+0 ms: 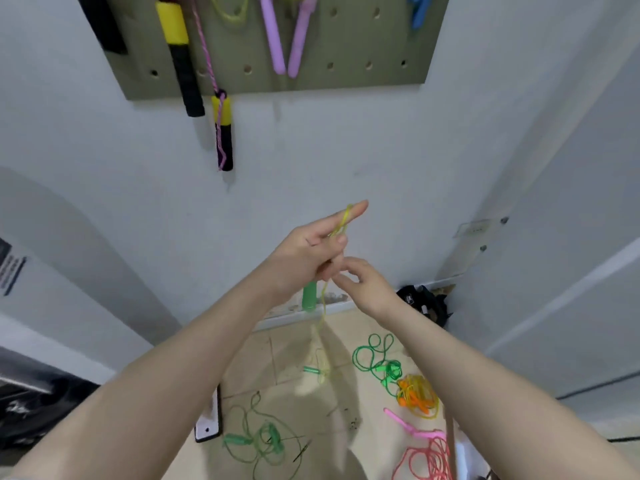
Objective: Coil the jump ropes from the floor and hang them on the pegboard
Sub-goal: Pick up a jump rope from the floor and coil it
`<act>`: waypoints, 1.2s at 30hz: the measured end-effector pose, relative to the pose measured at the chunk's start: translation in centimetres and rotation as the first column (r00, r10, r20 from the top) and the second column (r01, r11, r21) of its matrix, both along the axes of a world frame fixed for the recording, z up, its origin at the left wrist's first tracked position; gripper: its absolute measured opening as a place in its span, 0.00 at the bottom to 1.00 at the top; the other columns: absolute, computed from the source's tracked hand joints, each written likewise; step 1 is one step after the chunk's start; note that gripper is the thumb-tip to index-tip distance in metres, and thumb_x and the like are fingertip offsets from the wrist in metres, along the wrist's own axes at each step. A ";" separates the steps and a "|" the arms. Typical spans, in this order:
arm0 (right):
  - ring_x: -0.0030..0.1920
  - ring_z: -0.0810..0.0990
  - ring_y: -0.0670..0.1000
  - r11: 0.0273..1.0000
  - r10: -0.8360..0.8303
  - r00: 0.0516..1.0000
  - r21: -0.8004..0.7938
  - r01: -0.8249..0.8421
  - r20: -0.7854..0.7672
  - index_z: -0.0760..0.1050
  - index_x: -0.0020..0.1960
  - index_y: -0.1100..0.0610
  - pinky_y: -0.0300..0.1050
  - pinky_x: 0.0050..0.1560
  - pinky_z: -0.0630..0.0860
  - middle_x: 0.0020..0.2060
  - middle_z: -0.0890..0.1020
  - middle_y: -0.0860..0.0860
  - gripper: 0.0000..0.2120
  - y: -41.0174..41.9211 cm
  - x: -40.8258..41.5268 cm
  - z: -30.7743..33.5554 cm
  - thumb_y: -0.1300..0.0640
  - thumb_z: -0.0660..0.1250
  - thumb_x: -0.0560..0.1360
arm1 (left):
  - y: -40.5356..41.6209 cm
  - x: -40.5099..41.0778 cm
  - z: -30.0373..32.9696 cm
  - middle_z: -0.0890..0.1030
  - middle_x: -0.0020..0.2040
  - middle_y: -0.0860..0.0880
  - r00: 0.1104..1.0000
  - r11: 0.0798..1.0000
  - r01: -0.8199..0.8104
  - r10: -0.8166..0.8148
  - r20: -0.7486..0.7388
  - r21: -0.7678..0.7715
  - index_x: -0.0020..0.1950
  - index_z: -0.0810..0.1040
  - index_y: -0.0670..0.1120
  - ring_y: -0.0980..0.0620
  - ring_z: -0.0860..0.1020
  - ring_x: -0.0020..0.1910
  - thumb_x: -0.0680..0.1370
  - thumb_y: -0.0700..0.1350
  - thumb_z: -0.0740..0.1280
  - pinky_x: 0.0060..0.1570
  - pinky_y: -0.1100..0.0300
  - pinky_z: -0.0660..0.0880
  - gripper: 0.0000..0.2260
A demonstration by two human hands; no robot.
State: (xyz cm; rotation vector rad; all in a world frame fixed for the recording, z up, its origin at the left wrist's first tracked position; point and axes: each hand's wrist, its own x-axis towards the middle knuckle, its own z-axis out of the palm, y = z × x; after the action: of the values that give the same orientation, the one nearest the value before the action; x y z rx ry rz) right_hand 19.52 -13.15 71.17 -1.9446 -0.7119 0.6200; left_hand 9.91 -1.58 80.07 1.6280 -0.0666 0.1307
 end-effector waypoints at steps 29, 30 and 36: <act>0.26 0.65 0.48 0.922 0.347 0.894 0.280 -0.269 -0.284 0.74 0.41 0.57 0.36 0.31 0.69 0.27 0.67 0.50 0.11 1.9 -5.6 13.8 0.61 0.56 0.79 | -2.5 -16.0 -0.9 0.72 0.25 0.54 0.316 0.317 -0.947 0.948 -0.032 0.053 0.50 0.76 0.50 0.58 0.63 0.21 0.79 0.35 0.52 0.23 0.66 0.60 0.15; 0.30 0.69 0.49 0.960 0.281 0.941 0.056 -0.275 -0.188 0.74 0.41 0.58 0.35 0.33 0.69 0.31 0.71 0.52 0.10 2.1 -5.5 12.1 0.62 0.57 0.78 | -2.7 -16.2 -0.7 0.71 0.23 0.54 0.330 0.333 -0.943 0.940 -0.080 0.017 0.44 0.76 0.48 0.58 0.62 0.21 0.77 0.33 0.51 0.22 0.67 0.59 0.16; 0.69 0.66 0.52 0.845 0.508 0.860 -0.166 -0.509 -0.051 0.59 0.73 0.56 0.43 0.65 0.63 0.70 0.67 0.55 0.27 2.1 -10.6 8.7 0.67 0.57 0.75 | -2.6 -19.0 0.8 0.58 0.20 0.54 0.625 0.594 -0.781 0.734 -0.267 -0.195 0.41 0.76 0.42 0.58 0.52 0.19 0.78 0.36 0.53 0.23 0.67 0.47 0.13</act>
State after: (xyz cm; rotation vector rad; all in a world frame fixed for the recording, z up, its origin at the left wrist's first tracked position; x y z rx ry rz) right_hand 8.90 -11.04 79.84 -1.9108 -1.2268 1.0403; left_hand -9.13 -4.17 80.82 1.2550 0.7724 0.6476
